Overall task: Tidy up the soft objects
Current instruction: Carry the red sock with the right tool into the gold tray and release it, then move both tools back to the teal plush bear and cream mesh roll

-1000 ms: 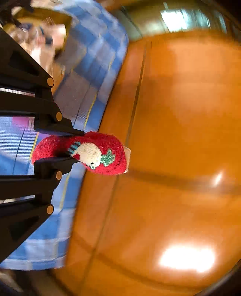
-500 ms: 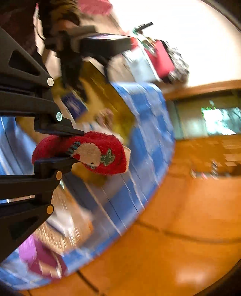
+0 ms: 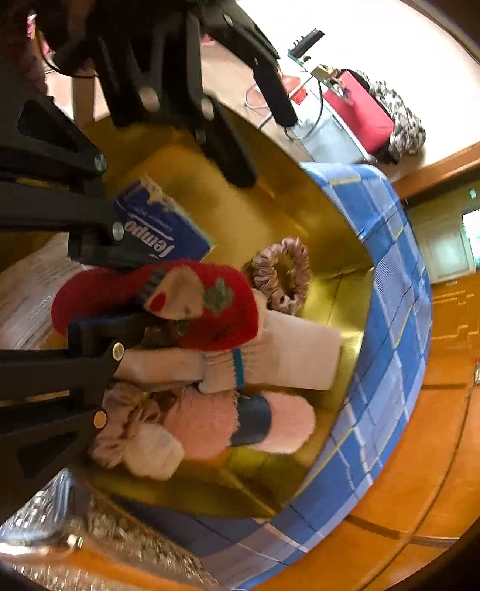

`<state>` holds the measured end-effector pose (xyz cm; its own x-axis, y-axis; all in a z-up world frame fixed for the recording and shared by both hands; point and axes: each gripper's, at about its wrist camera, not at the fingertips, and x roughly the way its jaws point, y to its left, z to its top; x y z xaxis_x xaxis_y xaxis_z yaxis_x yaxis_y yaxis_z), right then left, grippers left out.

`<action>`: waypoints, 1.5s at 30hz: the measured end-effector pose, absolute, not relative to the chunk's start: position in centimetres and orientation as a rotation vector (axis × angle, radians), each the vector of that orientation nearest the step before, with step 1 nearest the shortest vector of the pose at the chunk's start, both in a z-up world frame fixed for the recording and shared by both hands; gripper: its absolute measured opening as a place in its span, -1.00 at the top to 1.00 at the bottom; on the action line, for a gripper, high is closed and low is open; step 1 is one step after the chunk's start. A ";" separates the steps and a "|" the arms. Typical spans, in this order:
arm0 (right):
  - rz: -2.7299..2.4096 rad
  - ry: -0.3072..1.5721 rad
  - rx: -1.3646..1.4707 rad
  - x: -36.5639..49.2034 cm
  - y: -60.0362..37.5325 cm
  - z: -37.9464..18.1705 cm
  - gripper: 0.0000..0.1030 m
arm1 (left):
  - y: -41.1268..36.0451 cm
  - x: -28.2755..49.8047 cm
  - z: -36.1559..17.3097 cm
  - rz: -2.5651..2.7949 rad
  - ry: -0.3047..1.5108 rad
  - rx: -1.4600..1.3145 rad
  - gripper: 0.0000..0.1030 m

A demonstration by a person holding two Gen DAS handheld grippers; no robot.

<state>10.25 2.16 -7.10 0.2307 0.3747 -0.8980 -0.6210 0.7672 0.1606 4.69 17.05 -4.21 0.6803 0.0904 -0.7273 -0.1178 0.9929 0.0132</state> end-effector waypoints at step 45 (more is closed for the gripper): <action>0.308 0.884 -0.041 2.1 -18.4 0.5 0.18 | 9.8 1.6 -2.4 -0.092 0.729 0.081 -0.69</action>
<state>2.07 -18.40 0.54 0.5930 0.2478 -0.7661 -0.2811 0.9553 0.0914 1.55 9.83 -2.41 0.7419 -0.0560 -0.6681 0.1124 0.9928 0.0415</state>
